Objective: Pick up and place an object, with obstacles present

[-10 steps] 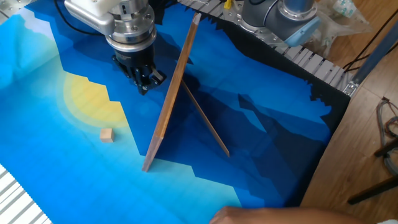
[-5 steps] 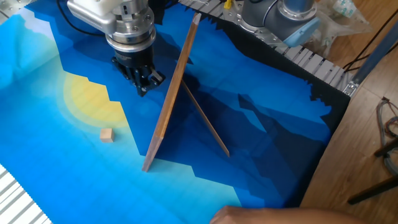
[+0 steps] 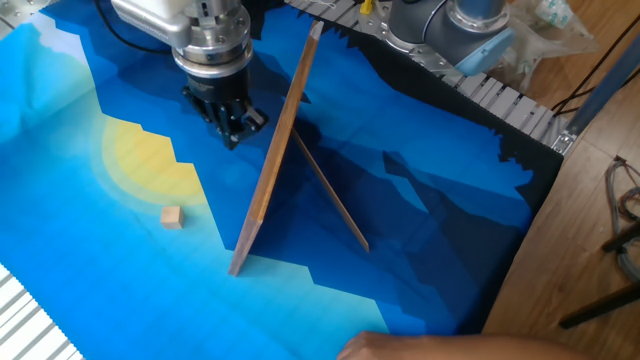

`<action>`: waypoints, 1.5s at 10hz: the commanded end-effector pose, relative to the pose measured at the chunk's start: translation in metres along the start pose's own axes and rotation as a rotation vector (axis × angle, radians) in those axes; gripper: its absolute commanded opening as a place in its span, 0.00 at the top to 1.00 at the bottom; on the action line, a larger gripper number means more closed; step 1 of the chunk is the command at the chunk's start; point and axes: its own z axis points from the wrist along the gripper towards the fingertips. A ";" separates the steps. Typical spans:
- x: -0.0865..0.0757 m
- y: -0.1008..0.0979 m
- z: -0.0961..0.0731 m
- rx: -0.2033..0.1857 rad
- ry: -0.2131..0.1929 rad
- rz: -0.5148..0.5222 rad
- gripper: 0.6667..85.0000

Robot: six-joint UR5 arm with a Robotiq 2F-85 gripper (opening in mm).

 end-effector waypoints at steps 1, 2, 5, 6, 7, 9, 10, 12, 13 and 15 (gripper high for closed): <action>0.009 0.004 -0.006 -0.009 0.030 0.054 0.99; 0.008 0.008 -0.007 -0.014 0.030 0.066 0.99; 0.010 0.030 -0.003 -0.020 0.013 0.095 0.99; 0.005 0.024 -0.003 0.000 -0.009 0.121 0.99; 0.001 0.011 -0.004 0.050 -0.028 0.119 0.99; -0.006 0.004 -0.004 0.076 -0.057 0.121 0.99; -0.008 -0.006 -0.005 0.115 -0.064 0.098 0.99; -0.005 -0.011 -0.006 0.138 -0.042 -0.039 0.99; -0.002 -0.019 -0.006 0.146 -0.021 -0.087 0.99; -0.017 -0.054 0.007 0.064 -0.012 -0.046 0.99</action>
